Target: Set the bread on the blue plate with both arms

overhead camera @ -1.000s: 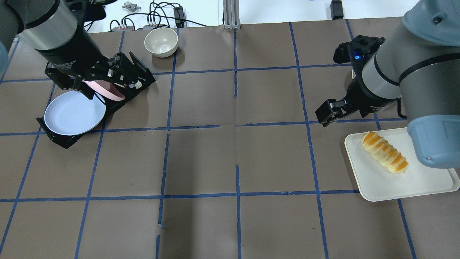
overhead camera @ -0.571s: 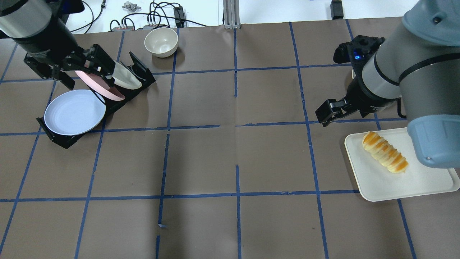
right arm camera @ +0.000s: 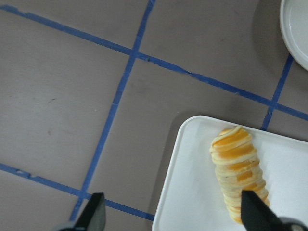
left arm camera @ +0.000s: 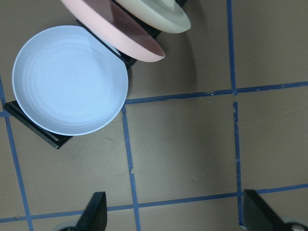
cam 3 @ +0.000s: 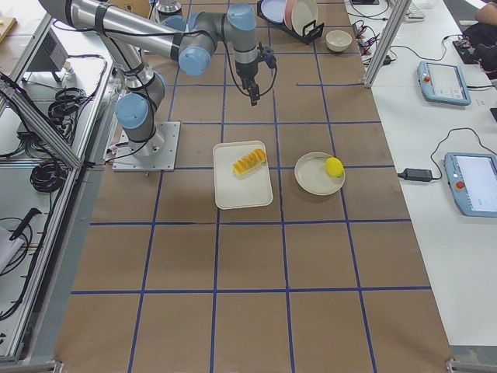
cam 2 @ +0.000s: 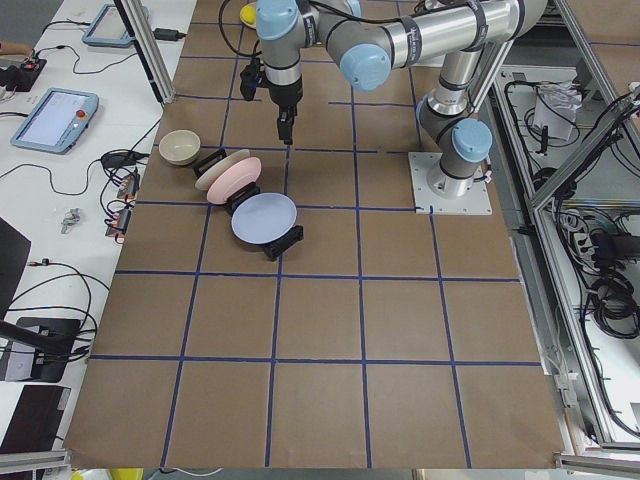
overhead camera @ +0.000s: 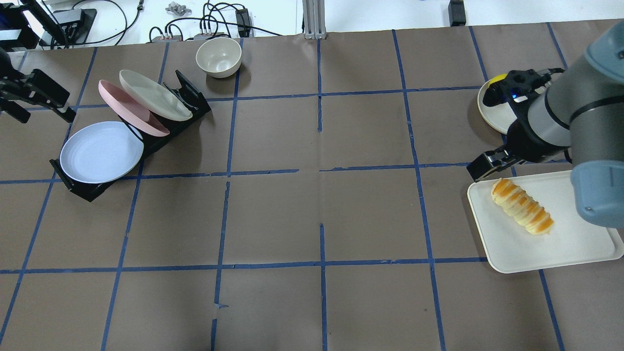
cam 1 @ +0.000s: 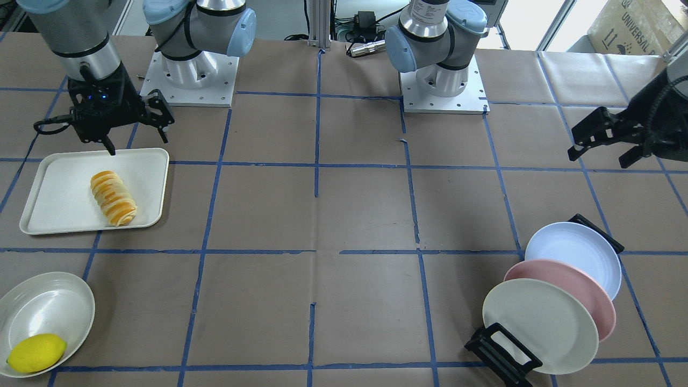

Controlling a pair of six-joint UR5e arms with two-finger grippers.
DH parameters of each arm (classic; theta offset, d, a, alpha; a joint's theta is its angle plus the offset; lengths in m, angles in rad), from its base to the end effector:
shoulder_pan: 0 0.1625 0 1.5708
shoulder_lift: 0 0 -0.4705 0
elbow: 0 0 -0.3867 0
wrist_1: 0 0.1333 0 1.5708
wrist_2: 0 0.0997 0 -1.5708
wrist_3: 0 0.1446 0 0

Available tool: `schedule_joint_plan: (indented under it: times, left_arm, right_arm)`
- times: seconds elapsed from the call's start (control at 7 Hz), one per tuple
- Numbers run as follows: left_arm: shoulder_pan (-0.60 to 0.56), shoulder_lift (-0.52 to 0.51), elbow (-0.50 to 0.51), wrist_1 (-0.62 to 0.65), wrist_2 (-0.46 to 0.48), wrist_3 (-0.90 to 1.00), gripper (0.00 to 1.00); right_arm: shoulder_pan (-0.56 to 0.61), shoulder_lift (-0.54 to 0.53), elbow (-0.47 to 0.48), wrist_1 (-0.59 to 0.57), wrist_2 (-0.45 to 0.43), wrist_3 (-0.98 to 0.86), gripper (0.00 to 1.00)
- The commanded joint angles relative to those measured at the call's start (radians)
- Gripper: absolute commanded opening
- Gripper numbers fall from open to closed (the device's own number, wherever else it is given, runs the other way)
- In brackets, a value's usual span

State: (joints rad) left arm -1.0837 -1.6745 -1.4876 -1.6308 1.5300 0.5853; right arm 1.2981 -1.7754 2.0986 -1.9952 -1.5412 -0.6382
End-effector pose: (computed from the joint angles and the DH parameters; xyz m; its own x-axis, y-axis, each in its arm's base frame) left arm 0.1218 -0.5274 0.4705 -0.9925 0.0944 0.0783 0.0981 0.9942 0.0446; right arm 0.0288 -0.4077 0.3666 -0.9334 -0.3569 0.0365 -0.3588 0.9282 -0.0987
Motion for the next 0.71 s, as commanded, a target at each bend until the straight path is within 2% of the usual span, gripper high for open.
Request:
schedule_joint_plan:
  times: [0.0,0.14,0.57]
  left_arm:
    - [0.114,-0.161,0.086,0.005,-0.026,0.103,1.0]
    - [0.158,-0.273,0.146,0.0,-0.048,0.145,1.0]
    - [0.211,-0.546,0.329,-0.052,-0.099,0.162,1.0]
  right_arm:
    - [-0.123,0.025,0.186,-0.231,0.0,-0.202,1.0]
    - [-0.15,0.09,0.198,-0.311,-0.002,-0.271,1.0]
    - [-0.227,0.221,0.201,-0.364,0.003,-0.37,1.0]
